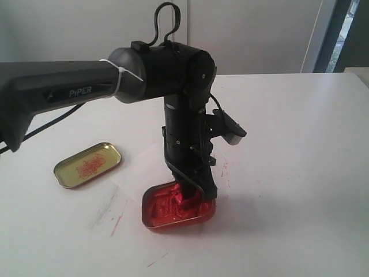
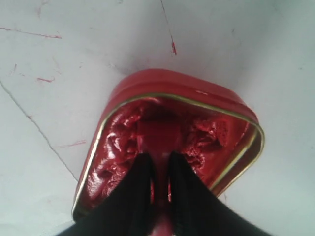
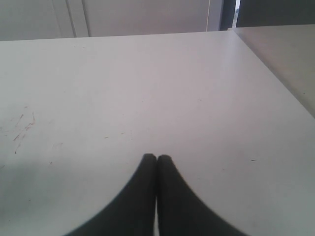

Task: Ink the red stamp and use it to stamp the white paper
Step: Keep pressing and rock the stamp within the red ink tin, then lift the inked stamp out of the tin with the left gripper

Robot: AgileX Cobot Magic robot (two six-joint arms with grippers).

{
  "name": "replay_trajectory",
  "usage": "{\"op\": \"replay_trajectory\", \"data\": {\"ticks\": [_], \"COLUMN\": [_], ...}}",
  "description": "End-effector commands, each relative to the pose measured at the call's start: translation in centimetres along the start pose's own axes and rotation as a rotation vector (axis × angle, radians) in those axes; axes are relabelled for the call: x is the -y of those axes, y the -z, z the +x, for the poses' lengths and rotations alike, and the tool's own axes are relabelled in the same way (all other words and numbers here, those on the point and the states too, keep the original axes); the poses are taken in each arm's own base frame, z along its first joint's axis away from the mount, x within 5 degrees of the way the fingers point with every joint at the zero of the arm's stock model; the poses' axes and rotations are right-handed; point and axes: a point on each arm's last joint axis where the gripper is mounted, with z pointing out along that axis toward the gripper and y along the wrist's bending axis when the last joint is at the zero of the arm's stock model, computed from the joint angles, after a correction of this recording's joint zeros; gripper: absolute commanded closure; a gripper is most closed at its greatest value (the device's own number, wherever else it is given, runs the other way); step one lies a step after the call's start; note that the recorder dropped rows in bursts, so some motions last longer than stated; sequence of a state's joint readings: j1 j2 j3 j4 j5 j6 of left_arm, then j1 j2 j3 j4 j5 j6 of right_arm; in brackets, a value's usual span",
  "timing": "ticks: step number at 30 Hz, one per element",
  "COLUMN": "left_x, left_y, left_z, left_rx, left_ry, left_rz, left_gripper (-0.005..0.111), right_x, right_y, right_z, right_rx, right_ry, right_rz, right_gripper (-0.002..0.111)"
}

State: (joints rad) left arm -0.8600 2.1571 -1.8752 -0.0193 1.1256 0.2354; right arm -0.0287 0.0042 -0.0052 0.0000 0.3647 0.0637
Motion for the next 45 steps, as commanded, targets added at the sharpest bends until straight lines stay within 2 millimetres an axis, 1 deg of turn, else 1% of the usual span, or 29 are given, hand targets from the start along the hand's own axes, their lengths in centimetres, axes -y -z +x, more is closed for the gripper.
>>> {"op": "replay_trajectory", "data": {"ticks": [1, 21, 25, 30, 33, 41, 45], "left_x": [0.5, 0.4, -0.4, -0.5, -1.7, -4.1, -5.1], "left_y": [1.3, 1.3, 1.8, 2.6, 3.3, 5.1, 5.3], "left_z": [0.9, 1.0, 1.4, 1.6, 2.3, 3.8, 4.4], "left_rx": [-0.059, -0.063, -0.054, -0.042, -0.025, 0.015, 0.017], "left_ry": [-0.003, -0.005, 0.039, 0.042, 0.077, 0.156, 0.18], "left_rz": [0.03, 0.018, 0.009, -0.01, -0.011, -0.023, -0.032], "left_gripper": [0.107, 0.107, 0.107, 0.107, 0.107, 0.107, 0.107], "right_x": [0.0, 0.0, 0.0, 0.0, 0.0, 0.0, 0.0], "right_y": [0.0, 0.0, 0.0, 0.0, 0.0, 0.0, 0.0], "right_z": [0.0, 0.0, 0.0, 0.0, 0.0, 0.0, 0.0], "right_rx": [0.013, 0.013, 0.013, 0.013, 0.013, 0.013, 0.013], "right_ry": [-0.002, -0.002, -0.002, -0.002, -0.002, -0.002, -0.002], "right_rz": [0.0, 0.0, 0.0, 0.0, 0.0, 0.0, 0.0], "right_gripper": [0.108, 0.108, 0.108, 0.108, 0.108, 0.108, 0.108]}}
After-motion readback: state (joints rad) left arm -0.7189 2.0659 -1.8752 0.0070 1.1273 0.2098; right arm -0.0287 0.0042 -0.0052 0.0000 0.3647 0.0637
